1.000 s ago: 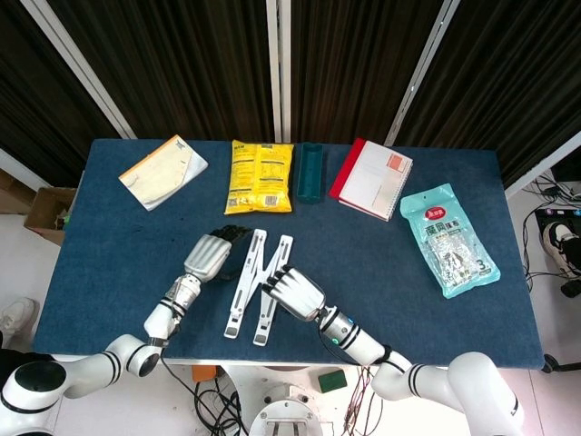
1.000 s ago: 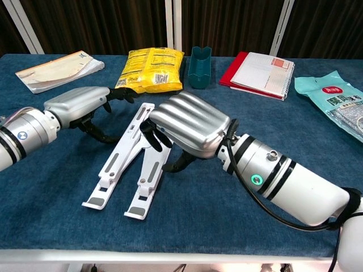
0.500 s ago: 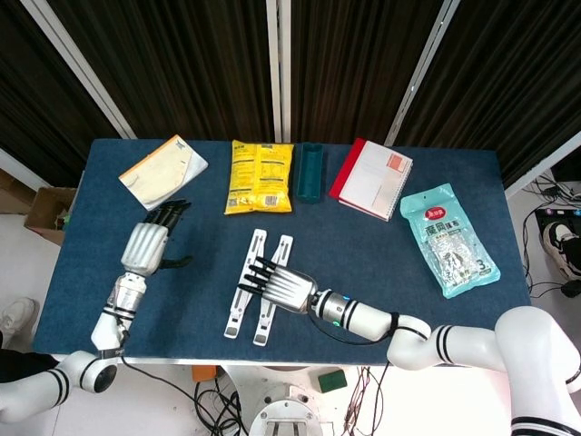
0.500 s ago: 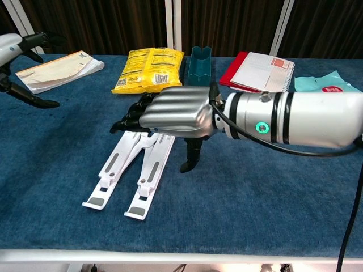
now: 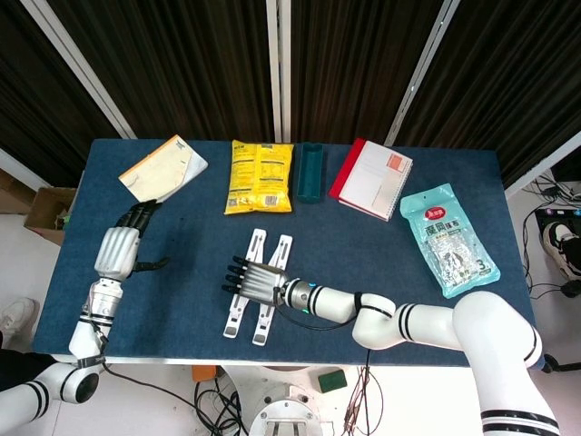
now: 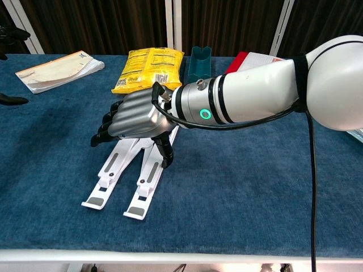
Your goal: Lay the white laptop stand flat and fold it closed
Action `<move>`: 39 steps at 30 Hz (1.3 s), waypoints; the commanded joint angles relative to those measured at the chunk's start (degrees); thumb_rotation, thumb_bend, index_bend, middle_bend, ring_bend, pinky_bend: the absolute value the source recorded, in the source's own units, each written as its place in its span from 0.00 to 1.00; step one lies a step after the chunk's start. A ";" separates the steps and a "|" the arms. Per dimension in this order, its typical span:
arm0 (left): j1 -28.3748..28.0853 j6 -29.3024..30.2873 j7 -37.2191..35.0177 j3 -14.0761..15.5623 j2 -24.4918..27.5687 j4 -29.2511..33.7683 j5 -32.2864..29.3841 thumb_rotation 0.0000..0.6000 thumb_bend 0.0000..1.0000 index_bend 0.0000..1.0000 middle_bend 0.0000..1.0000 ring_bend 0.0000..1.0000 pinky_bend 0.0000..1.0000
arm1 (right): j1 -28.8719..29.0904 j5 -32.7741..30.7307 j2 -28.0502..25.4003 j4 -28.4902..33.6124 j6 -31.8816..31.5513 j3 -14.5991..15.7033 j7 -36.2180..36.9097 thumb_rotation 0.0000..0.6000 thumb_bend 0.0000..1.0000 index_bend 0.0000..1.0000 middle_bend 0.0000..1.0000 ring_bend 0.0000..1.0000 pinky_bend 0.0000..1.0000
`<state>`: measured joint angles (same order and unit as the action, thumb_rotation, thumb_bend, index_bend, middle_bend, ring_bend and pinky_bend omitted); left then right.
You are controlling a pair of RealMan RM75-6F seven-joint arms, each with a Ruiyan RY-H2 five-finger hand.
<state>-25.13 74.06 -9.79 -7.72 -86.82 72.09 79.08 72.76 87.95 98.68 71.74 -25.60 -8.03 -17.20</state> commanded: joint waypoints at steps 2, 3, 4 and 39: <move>0.20 -0.01 -0.88 -0.26 -0.12 -0.42 0.06 1.00 0.00 0.10 0.08 0.08 0.20 | 1.04 0.01 1.35 -2.35 0.24 0.33 1.45 1.00 0.00 0.00 0.12 0.00 0.07; 0.24 0.03 -1.04 -0.29 -0.17 -0.50 0.12 1.00 0.00 0.10 0.08 0.08 0.20 | 1.29 -0.07 1.69 -3.04 0.42 0.42 1.78 1.00 0.00 0.02 0.14 0.01 0.07; 0.30 0.07 -1.18 -0.30 -0.22 -0.60 0.18 1.00 0.00 0.10 0.08 0.08 0.20 | 1.53 -0.14 2.04 -3.66 0.65 0.55 2.12 1.00 0.00 0.03 0.15 0.01 0.07; 3.39 1.24 2.16 -1.07 5.91 0.99 -0.83 1.00 0.00 0.11 0.08 0.08 0.20 | -15.11 -5.92 -10.67 10.43 -24.38 4.53 -2.63 1.00 0.03 0.00 0.09 0.00 0.00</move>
<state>-22.78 74.74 -9.69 -8.90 -82.37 72.29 79.03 64.94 85.90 93.45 75.71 -41.61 -3.96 -15.33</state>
